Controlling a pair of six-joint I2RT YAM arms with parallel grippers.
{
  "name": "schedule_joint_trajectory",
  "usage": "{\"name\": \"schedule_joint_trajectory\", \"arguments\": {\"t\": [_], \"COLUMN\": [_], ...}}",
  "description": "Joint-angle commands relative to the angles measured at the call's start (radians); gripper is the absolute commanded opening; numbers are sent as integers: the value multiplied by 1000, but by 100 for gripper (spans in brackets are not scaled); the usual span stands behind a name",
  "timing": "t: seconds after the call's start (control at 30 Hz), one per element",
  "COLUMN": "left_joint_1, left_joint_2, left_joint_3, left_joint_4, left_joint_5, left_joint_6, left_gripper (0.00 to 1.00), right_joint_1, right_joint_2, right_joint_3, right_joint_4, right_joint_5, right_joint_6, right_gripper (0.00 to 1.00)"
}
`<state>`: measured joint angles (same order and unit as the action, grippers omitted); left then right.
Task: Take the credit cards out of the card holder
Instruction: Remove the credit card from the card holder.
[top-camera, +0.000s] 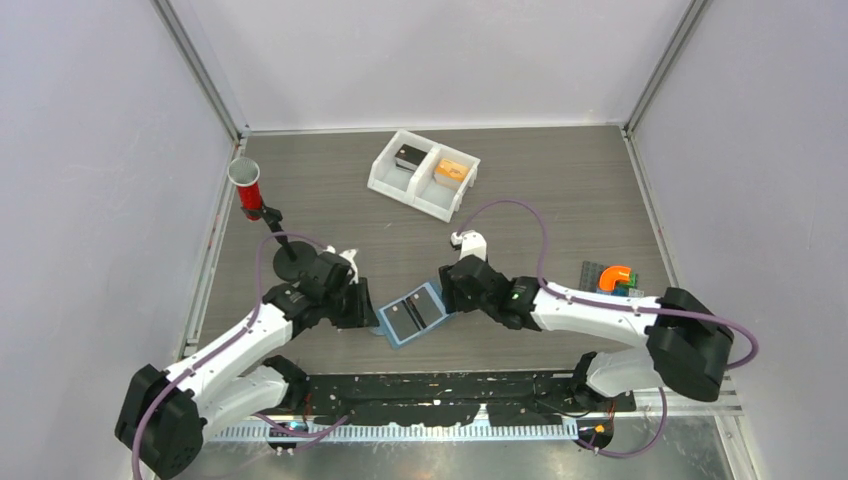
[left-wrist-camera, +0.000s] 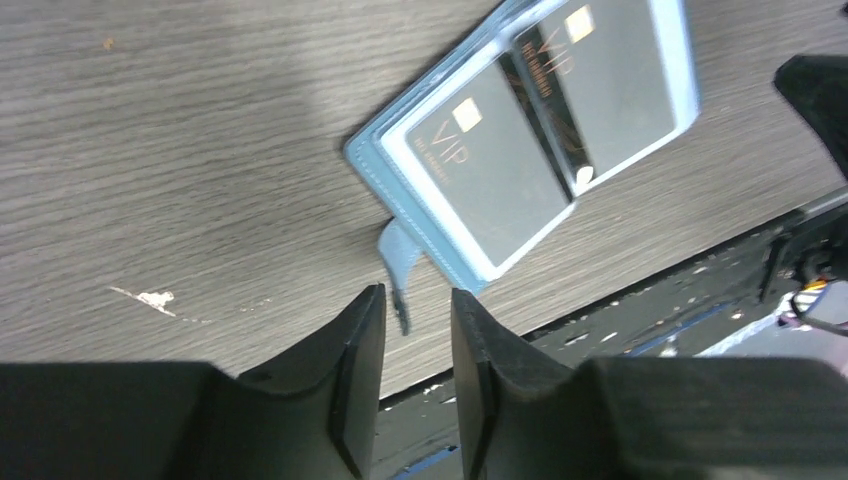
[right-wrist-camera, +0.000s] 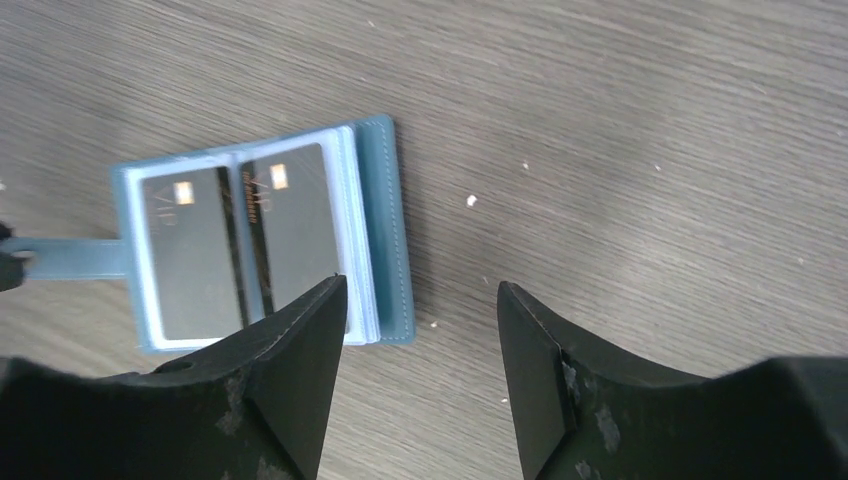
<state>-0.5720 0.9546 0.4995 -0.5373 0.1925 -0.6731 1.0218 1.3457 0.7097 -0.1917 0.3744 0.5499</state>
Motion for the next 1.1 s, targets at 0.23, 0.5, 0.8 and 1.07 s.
{"name": "schedule_joint_trajectory", "arguments": {"t": [0.23, 0.5, 0.8, 1.07], "left_joint_1": [-2, -58, -140, -150], "left_joint_2": [-151, -154, -30, 99], "left_joint_3": [129, 35, 88, 39], "left_joint_4": [-8, 149, 211, 389], "left_joint_5": [6, -30, -79, -94], "left_joint_6": [-78, -156, -187, -217], "left_gripper": [42, 41, 41, 41], "right_joint_1": [-126, -131, -149, -149], "right_joint_2": [-34, 56, 191, 199], "right_joint_3": [8, 8, 74, -32], "right_joint_4": [175, 248, 209, 215], "right_joint_5": [-427, -516, -531, -502], "right_joint_6": [-97, -94, -121, -56], "right_gripper": [53, 47, 44, 40]}}
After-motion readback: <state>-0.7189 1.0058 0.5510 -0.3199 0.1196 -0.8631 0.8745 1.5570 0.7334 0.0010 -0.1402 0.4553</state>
